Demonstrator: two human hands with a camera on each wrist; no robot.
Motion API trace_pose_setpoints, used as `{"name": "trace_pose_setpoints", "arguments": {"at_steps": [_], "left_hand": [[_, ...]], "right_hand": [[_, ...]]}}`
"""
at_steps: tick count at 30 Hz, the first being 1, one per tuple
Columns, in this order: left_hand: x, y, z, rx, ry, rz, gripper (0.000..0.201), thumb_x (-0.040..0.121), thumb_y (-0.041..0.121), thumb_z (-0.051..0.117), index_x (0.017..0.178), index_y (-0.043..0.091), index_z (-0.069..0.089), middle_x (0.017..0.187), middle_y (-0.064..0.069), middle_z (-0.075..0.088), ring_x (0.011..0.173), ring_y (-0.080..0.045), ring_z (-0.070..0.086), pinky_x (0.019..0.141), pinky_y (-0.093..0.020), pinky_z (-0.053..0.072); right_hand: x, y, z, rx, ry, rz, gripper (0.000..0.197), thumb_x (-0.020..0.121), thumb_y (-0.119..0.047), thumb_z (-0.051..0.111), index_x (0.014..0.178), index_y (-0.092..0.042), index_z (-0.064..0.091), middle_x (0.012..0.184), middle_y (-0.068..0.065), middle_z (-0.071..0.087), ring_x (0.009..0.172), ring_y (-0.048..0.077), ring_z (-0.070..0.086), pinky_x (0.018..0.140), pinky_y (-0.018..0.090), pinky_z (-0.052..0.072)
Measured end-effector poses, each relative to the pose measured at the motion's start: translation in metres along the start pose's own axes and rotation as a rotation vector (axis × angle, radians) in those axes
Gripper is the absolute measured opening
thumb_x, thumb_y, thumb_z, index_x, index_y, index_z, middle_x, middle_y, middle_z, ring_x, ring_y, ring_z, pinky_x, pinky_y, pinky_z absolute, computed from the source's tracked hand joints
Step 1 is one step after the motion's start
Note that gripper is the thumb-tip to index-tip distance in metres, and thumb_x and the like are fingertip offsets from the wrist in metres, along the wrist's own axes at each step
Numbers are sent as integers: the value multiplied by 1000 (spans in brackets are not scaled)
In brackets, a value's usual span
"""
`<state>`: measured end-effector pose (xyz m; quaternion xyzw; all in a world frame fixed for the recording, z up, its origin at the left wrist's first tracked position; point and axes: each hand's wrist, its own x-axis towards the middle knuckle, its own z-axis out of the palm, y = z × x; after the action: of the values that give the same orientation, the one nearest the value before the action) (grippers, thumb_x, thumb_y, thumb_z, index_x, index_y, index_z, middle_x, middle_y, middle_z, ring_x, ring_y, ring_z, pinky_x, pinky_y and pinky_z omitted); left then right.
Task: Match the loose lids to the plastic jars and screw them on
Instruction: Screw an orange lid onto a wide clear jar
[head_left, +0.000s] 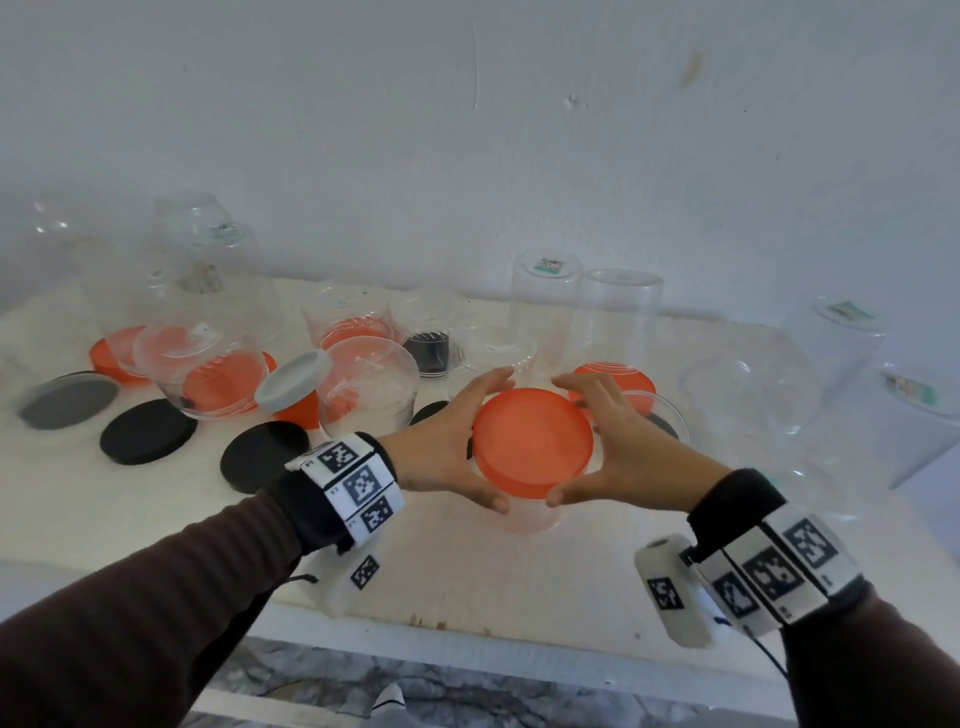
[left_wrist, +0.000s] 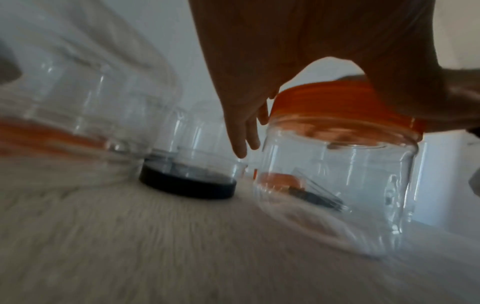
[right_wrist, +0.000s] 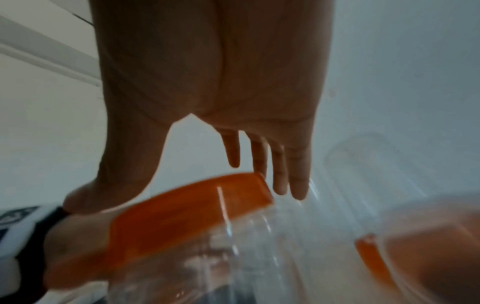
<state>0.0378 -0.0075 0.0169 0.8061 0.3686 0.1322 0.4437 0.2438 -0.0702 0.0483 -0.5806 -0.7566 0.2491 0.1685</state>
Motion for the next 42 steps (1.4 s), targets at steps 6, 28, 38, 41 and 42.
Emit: {"name": "trace_pose_setpoints", "arguments": {"at_steps": [6,28,38,41,42], "left_hand": [[9,-14,4,-143,-31,-82,114,56,19,89,142,25,14,130,11,38,124,-10,40,99,-19,39],[10,-16,7,-247,0,-43,84,63,-2,81,120,37,33,117,21,48,105,11,47,84,-4,42],[10,-16,7,-250,1,-44,84,61,0,82,123,34,36,117,20,50,108,7,49,87,-9,43],[10,-15,7,-249,12,-31,82,61,-3,82,116,39,36,114,20,51,104,9,50,84,-7,43],[10,-15,7,-244,17,-31,83,61,-3,82,117,39,36,113,21,51,103,10,50,83,-6,43]], "right_hand": [[21,-36,-9,-431,-255,-38,101,69,-54,73,146,-32,11,150,-3,17,132,22,27,103,41,37],[36,-36,-23,-362,-439,-94,93,69,-28,76,139,-48,18,135,-12,23,115,16,42,91,29,44],[40,-38,-18,-421,-437,-104,92,68,-33,78,138,-50,21,136,-10,26,118,17,40,95,34,43],[40,-39,-18,-429,-415,-86,92,66,-38,79,137,-50,22,133,-10,29,114,17,43,94,34,44],[40,-40,-18,-444,-397,-83,92,65,-42,78,137,-50,22,132,-9,31,111,17,45,93,34,45]]}}
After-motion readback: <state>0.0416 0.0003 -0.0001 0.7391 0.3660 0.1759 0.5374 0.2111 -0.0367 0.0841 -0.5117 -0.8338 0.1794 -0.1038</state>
